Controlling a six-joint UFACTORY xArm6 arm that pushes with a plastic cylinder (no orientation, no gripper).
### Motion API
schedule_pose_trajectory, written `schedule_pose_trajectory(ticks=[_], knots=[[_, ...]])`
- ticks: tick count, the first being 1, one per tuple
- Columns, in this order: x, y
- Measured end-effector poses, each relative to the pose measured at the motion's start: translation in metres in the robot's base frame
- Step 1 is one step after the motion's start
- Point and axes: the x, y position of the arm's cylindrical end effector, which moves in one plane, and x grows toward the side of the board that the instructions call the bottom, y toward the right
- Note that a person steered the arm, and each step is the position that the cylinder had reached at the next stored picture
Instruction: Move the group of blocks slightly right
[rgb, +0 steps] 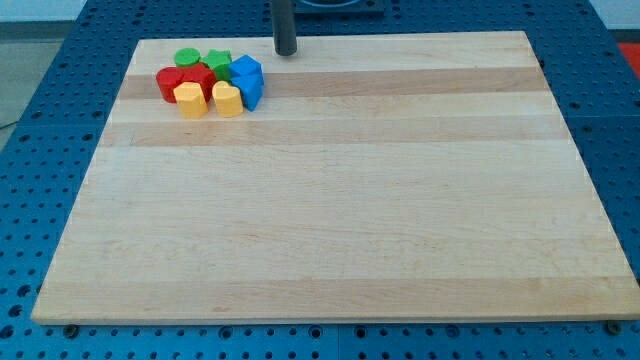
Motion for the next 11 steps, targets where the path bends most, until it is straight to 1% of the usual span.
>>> schedule_pose_trajectory(ticks=[1, 2, 3, 4, 5, 6, 7, 8, 10, 11], knots=[[-0.01, -0.063], [-0.016, -0.158], [-0.015, -0.226], [0.002, -0.226], [0.041, -0.226], [0.07, -0.226], [0.076, -0.219], [0.076, -0.197], [0.081, -0.121], [0.096, -0.095]])
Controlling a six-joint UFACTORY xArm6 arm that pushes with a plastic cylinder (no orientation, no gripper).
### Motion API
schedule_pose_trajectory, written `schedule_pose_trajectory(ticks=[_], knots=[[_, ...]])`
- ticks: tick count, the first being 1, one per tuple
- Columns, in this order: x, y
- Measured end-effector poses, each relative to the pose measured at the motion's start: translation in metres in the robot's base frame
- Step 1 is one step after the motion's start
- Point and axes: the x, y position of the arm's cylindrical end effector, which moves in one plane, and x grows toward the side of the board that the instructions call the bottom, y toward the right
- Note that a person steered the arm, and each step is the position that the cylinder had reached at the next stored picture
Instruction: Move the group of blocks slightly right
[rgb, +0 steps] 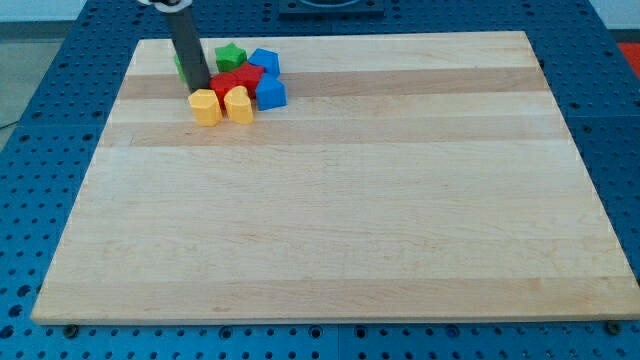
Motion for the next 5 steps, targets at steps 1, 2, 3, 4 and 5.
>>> schedule_pose_trajectory(ticks=[1, 2, 3, 4, 5], knots=[[0.012, 0.022], [0.012, 0.039], [0.014, 0.039], [0.014, 0.057], [0.014, 0.097]])
